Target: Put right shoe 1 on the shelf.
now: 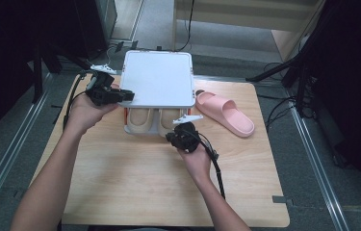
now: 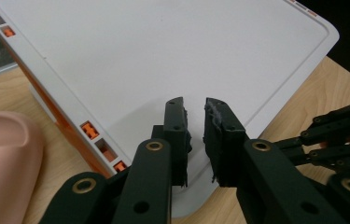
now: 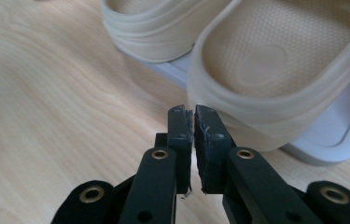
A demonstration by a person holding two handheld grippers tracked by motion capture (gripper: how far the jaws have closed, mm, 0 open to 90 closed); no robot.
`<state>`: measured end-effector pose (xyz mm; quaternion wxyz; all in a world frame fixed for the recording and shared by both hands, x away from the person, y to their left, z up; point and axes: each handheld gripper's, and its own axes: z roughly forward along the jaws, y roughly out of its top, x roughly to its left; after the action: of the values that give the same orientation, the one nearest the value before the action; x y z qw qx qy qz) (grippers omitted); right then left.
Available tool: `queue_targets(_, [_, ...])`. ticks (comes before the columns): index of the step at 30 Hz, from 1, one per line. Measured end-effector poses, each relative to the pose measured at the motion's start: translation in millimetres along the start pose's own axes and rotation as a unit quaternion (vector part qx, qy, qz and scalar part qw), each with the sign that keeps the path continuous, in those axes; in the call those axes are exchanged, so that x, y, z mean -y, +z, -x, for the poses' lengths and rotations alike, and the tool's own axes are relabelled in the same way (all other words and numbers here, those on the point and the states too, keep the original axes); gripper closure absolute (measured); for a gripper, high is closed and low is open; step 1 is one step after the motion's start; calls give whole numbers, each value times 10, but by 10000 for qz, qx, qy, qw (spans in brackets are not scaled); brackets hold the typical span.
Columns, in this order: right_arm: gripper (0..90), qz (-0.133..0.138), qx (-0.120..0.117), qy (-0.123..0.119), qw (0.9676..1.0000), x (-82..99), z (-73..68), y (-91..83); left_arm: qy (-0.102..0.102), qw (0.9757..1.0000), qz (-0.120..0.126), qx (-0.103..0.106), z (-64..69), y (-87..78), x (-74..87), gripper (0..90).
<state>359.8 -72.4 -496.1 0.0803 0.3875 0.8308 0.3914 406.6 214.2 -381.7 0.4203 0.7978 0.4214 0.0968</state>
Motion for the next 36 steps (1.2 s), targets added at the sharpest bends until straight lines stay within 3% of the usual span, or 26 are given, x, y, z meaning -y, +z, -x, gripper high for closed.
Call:
queue_targets(5, [810, 68, -228, 18, 9997, 80, -27, -164, -103, 9999, 70, 105, 1, -130, -11, 683])
queue_targets(11, [747, 184, -450, 7, 9988, 197, -8, -386, -167, 9998, 73, 7, -15, -310, 23, 576])
queue_targets(20, [654, 326, -655, -52, 9973, 337, 62, -628, -246, 9996, 85, -98, -62, -483, 155, 517])
queue_targets(29, [567, 475, -745, -299, 9956, 422, 158, -744, -382, 9988, 168, -249, -157, -604, 332, 463])
queue_targets(36, [599, 402, -751, -291, 9959, 392, 293, -703, -468, 9970, 253, -560, -280, -727, 505, 457])
